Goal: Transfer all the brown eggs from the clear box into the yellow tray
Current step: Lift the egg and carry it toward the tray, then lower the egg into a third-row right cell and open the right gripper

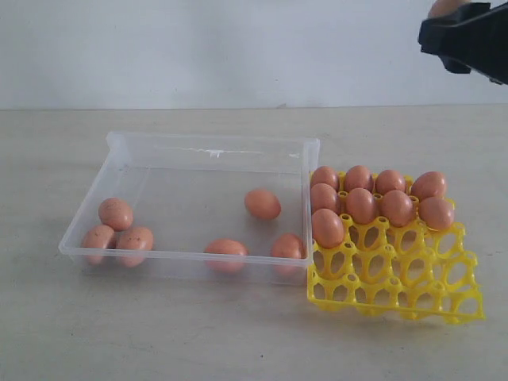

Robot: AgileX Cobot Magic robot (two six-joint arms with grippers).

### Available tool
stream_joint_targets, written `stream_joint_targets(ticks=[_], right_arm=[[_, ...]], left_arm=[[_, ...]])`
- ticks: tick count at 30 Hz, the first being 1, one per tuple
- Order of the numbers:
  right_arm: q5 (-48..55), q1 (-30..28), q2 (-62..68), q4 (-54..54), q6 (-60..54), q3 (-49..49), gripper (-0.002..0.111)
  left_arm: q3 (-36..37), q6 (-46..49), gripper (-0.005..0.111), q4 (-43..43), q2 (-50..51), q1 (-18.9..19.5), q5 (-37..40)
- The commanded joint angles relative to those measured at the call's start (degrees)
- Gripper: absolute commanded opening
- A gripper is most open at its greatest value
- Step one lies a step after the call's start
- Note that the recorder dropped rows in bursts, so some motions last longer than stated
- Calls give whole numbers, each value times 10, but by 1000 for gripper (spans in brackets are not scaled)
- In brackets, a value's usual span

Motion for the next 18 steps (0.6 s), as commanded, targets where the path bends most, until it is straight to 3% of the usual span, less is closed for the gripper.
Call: stream_joint_targets(ticks=[1,5,8,10,11,13,15,18], right_arm=[[-162,-5,13,-19,89,0,0],[-380,-5,50,-60,204,0,0],[-399,-5,72,-90,224,11,0],[-453,-37,104,-90,227,57,0],[-539,-78,134,-91,227,96,0],[-552,-159,179,-111,235,146,0],[-552,-208,202,-216,225,150,0],[-552,-205,206,-389,220,150,0]], left_arm=[[-1,0,-4,-4,-1,1,-4],[-1,0,-4,-4,-1,1,-4],[-1,0,-4,-4,-1,1,-4],[-1,0,-4,-4,-1,1,-4],[-1,0,-4,-4,-1,1,-4],[-1,0,-4,-4,-1,1,-4],[-1,0,-4,-4,-1,1,-4],[-1,0,-4,-4,-1,1,-4]])
